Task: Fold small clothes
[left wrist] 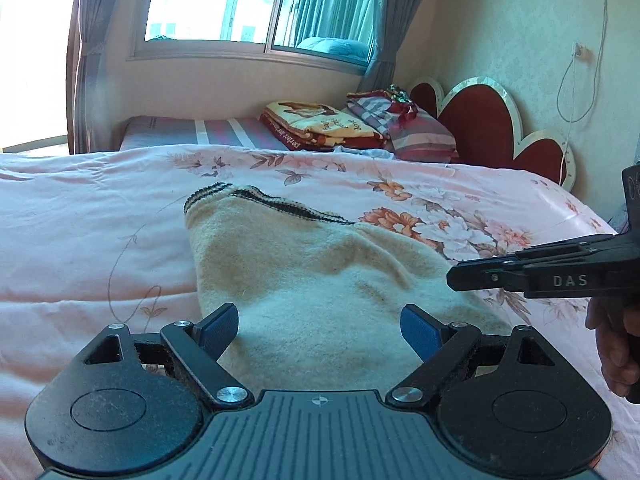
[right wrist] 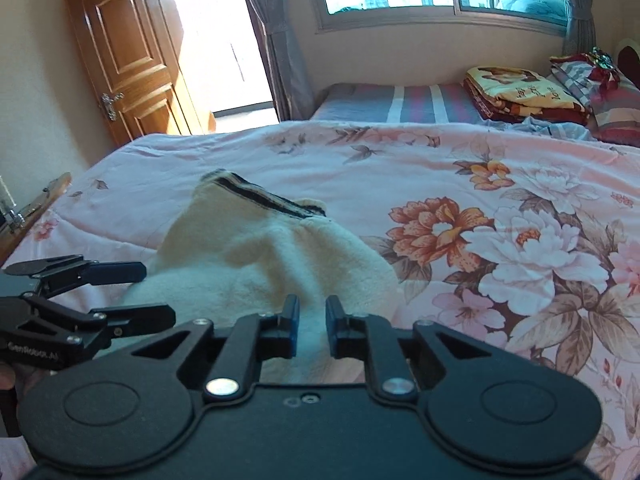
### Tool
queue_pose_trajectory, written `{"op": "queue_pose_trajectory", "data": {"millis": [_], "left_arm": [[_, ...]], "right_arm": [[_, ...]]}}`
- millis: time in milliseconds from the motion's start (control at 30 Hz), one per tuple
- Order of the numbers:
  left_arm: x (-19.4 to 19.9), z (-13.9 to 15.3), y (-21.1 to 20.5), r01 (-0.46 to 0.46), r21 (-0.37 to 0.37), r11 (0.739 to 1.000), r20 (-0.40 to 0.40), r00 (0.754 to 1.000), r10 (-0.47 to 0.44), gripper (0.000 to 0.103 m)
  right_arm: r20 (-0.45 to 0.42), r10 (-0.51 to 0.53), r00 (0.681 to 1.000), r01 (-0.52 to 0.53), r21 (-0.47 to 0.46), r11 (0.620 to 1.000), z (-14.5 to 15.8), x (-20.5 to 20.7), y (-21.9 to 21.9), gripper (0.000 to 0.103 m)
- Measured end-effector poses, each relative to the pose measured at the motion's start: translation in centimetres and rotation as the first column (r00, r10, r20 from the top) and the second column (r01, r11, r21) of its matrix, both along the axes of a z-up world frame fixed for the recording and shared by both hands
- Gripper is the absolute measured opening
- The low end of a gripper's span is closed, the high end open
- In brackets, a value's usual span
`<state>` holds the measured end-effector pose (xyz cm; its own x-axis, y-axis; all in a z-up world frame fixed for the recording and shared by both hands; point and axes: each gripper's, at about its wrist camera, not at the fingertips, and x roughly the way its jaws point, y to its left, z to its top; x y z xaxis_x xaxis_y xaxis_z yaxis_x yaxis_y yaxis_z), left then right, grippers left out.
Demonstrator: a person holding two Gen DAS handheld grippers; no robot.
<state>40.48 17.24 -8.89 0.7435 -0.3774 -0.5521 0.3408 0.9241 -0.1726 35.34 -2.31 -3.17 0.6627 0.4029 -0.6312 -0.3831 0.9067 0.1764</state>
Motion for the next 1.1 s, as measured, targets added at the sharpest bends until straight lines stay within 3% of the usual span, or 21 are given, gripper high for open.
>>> {"op": "queue_pose_trajectory", "data": {"millis": [100, 167, 267, 333, 367, 433, 533, 600, 700, 733, 767, 933, 1100], "left_arm": [[-1.5, -0.8, -0.3, 0.002, 0.048, 0.999, -0.016, 1.000, -0.001, 0.088], [-2.0, -1.6, -0.4, -0.015, 0.091, 0.996, -0.035, 0.999, 0.018, 0.088], [-2.8, -1.7, 0.3, -0.050, 0.058, 0.997, -0.080, 0.995, 0.054, 0.088], [-4.0, -1.2, 0.5, -0.079, 0.063, 0.995, -0.088, 0.993, 0.084, 0.089], [-4.9, -0.8, 0.5, -0.089, 0.068, 0.994, -0.084, 0.992, 0.095, 0.089], [-7.1, 0.4, 0.4, -0.116, 0.077, 0.990, -0.063, 0.991, 0.121, 0.103], [-10.7, 2.4, -0.5, -0.160, 0.086, 0.983, -0.024, 0.986, 0.162, 0.103], [-13.2, 3.4, -1.5, -0.174, 0.104, 0.979, -0.014, 0.984, 0.177, 0.103], [-17.4, 5.1, -2.9, -0.208, 0.122, 0.971, -0.002, 0.978, 0.209, 0.103], [-19.0, 5.8, -3.3, -0.218, 0.112, 0.970, 0.000, 0.976, 0.219, 0.103], [-20.4, 6.5, -3.6, -0.223, 0.098, 0.970, 0.000, 0.975, 0.224, 0.103], [-28.4, 9.8, -4.7, -0.235, 0.063, 0.970, 0.059, 0.971, 0.231, 0.103], [-34.6, 11.8, -4.3, -0.271, 0.017, 0.962, 0.093, 0.959, 0.268, 0.103]], "right_arm": [[-0.019, 0.069, 0.997, -0.069, -0.013, 0.998, -0.3, -1.9, 0.1, 0.015], [-0.053, 0.065, 0.996, -0.069, -0.081, 0.994, -1.5, -2.2, 0.3, 0.012], [-0.072, 0.005, 0.997, -0.010, -0.068, 0.998, -2.0, -2.6, -0.6, 0.013], [-0.036, -0.045, 0.998, 0.043, -0.057, 0.997, -0.9, -3.8, -1.2, 0.028], [-0.010, -0.055, 0.998, 0.055, -0.051, 0.997, -0.1, -4.6, -1.5, 0.033], [0.022, -0.069, 0.997, 0.069, -0.029, 0.997, 1.4, -6.6, -2.3, 0.034], [0.072, -0.105, 0.992, 0.106, -0.010, 0.994, 3.6, -10.2, -3.4, 0.052], [0.093, -0.117, 0.989, 0.118, 0.002, 0.993, 4.8, -13.1, -4.1, 0.081], [0.114, -0.123, 0.986, 0.123, 0.002, 0.992, 6.4, -17.8, -4.7, 0.086], [0.117, -0.128, 0.985, 0.129, -0.002, 0.992, 6.8, -19.3, -4.9, 0.090], [0.120, -0.137, 0.983, 0.138, -0.005, 0.990, 7.2, -21.2, -5.1, 0.100], [0.116, -0.171, 0.978, 0.172, -0.001, 0.985, 8.7, -28.6, -5.7, 0.102], [0.187, -0.236, 0.953, 0.245, -0.027, 0.969, 10.4, -33.9, -5.4, 0.102]]}}
